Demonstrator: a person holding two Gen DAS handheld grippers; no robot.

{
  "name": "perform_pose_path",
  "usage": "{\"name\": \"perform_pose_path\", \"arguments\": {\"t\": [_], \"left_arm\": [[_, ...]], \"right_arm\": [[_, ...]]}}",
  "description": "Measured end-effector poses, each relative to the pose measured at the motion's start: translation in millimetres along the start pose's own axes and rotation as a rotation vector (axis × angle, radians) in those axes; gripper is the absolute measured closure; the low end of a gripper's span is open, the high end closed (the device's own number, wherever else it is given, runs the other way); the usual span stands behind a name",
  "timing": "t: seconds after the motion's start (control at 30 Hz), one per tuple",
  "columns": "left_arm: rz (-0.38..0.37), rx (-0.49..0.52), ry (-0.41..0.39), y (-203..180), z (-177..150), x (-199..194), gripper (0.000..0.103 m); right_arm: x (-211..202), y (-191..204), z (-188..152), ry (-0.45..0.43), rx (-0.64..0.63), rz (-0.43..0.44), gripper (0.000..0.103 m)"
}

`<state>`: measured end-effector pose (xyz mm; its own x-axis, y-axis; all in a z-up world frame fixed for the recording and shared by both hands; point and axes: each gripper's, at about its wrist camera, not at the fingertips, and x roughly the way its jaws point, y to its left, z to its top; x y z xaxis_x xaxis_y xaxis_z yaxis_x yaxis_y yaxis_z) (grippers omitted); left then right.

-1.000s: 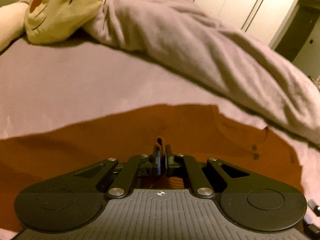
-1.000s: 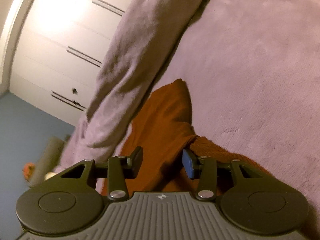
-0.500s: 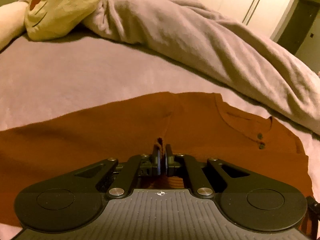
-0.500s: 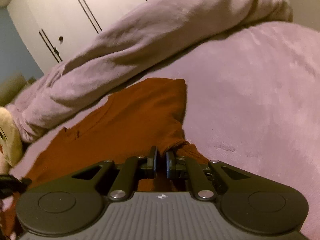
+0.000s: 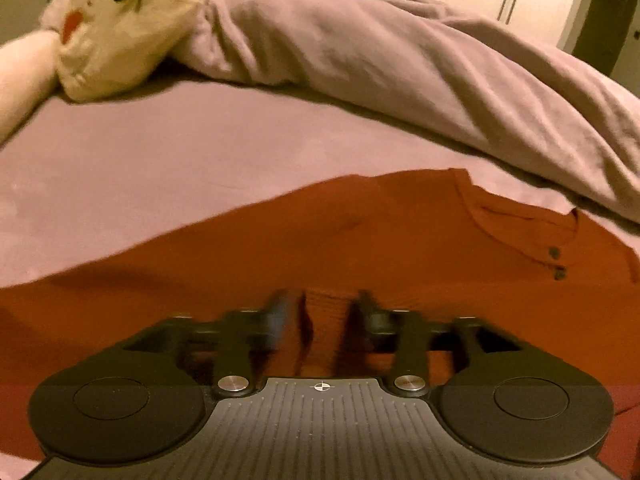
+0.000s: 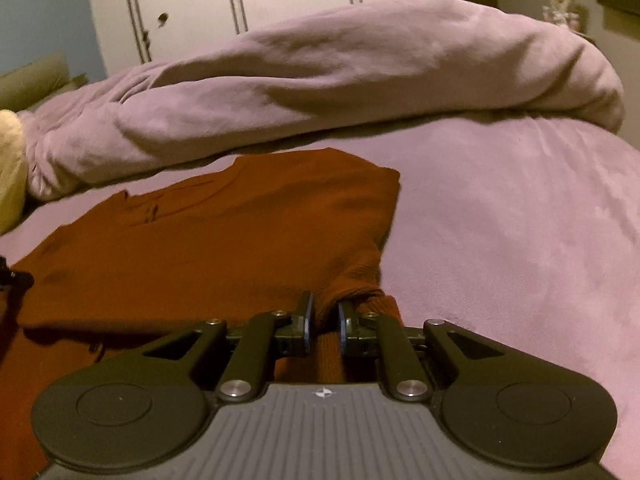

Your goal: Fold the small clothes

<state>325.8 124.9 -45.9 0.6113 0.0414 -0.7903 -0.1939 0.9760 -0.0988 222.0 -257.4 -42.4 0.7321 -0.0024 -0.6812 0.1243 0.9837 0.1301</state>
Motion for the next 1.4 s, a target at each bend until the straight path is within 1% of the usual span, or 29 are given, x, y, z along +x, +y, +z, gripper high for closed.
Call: {"name": "perform_pose_path", "arguments": {"t": [0.03,0.07,0.1,0.13,0.17,0.2,0.27,0.3,0.33,0.4,0.53,0.63,0.7,0.77,0.8,0.87,0.93,1.0,1.03,1.07,1.1,1.17,1.2,1.23,1.3,1.4], "left_arm": [[0.001,0.004,-0.006,2.4,-1.3,-6.0,0.033],[-0.003,0.002,-0.012,5.4,-2.5,-11.9,0.024],[-0.007,-0.004,-0.021,9.2,-4.2,-18.4,0.022],[-0.011,-0.013,-0.026,14.2,-5.8,-25.5,0.016],[-0.013,-0.028,-0.027,19.5,-7.6,-32.3,0.009],[-0.018,-0.057,-0.034,28.3,-11.5,-41.3,0.007],[-0.049,-0.135,-0.060,48.8,-20.5,-58.3,0.007],[-0.060,-0.185,-0.071,63.0,-27.0,-66.6,0.007],[-0.062,-0.241,-0.084,79.3,-34.5,-74.7,0.007],[-0.038,-0.354,-0.107,115.4,-51.5,-88.1,0.007],[0.057,-0.585,-0.141,199.4,-88.4,-109.0,0.007],[0.128,-0.755,-0.172,253.4,-117.9,-123.3,0.010],[0.156,-0.825,-0.179,278.6,-132.1,-128.4,0.012],[0.153,-0.884,-0.197,296.7,-142.8,-130.8,0.013],[0.140,-0.919,-0.210,304.0,-147.2,-131.1,0.014],[0.096,-1.007,-0.244,317.3,-154.3,-128.6,0.016],[0.062,-1.064,-0.284,324.2,-158.0,-127.5,0.016],[0.051,-1.103,-0.316,331.2,-159.2,-125.2,0.025],[0.043,-1.121,-0.323,335.7,-160.7,-124.5,0.039],[0.035,-1.142,-0.324,339.6,-160.0,-121.6,0.049],[0.030,-1.167,-0.323,343.4,-161.4,-118.8,0.052],[0.019,-1.219,-0.329,350.8,-166.6,-114.6,0.071],[0.016,-1.234,-0.333,353.2,-169.8,-115.1,0.078],[0.016,-1.240,-0.337,354.0,-173.1,-116.7,0.089],[0.019,-1.225,-0.348,351.3,-171.5,-120.3,0.091],[0.020,-1.103,-0.395,336.1,-154.6,-134.8,0.094]], "right_arm": [[-4.3,-1.0,0.9,0.008,0.007,0.006,0.082],[-9.1,-1.3,0.5,0.010,0.012,0.011,0.080],[-14.5,-0.1,-1.1,0.007,0.005,0.011,0.075],[-21.3,3.0,-4.4,0.000,-0.017,0.002,0.071],[-27.8,6.2,-8.4,-0.005,-0.036,-0.006,0.069],[-34.7,9.7,-13.1,-0.008,-0.052,-0.013,0.065],[-50.6,16.6,-25.9,-0.006,-0.079,-0.009,0.056],[-57.2,18.6,-30.8,-0.006,-0.087,-0.007,0.048],[-65.7,21.4,-37.4,-0.009,-0.094,-0.007,0.044],[-79.6,25.7,-49.9,-0.010,-0.105,0.008,0.041],[-88.3,31.5,-66.3,0.034,-0.119,0.022,0.041],[-90.1,33.7,-67.3,0.037,-0.092,0.024,0.041],[-88.7,34.9,-63.8,0.031,-0.066,0.036,0.041],[-85.5,37.7,-61.0,0.034,-0.049,0.040,0.041],[-84.0,38.7,-60.2,0.039,-0.042,0.040,0.041],[-79.7,40.5,-58.7,0.051,-0.031,0.043,0.041],[-77.6,43.4,-59.0,0.057,-0.033,0.042,0.040],[-77.2,45.8,-59.6,0.058,-0.048,0.037,0.040],[-77.4,46.6,-60.0,0.059,-0.053,0.035,0.040],[-77.7,46.7,-60.1,0.060,-0.054,0.034,0.040],[-78.0,46.2,-60.0,0.062,-0.052,0.035,0.040],[-78.6,44.5,-59.6,0.064,-0.048,0.032,0.040],[-78.7,44.0,-59.5,0.065,-0.047,0.032,0.040],[-78.9,43.6,-59.6,0.065,-0.046,0.030,0.040],[-78.8,43.6,-59.2,0.065,-0.046,0.027,0.040],[-79.9,44.0,-57.2,0.057,-0.050,0.031,0.040]]}}
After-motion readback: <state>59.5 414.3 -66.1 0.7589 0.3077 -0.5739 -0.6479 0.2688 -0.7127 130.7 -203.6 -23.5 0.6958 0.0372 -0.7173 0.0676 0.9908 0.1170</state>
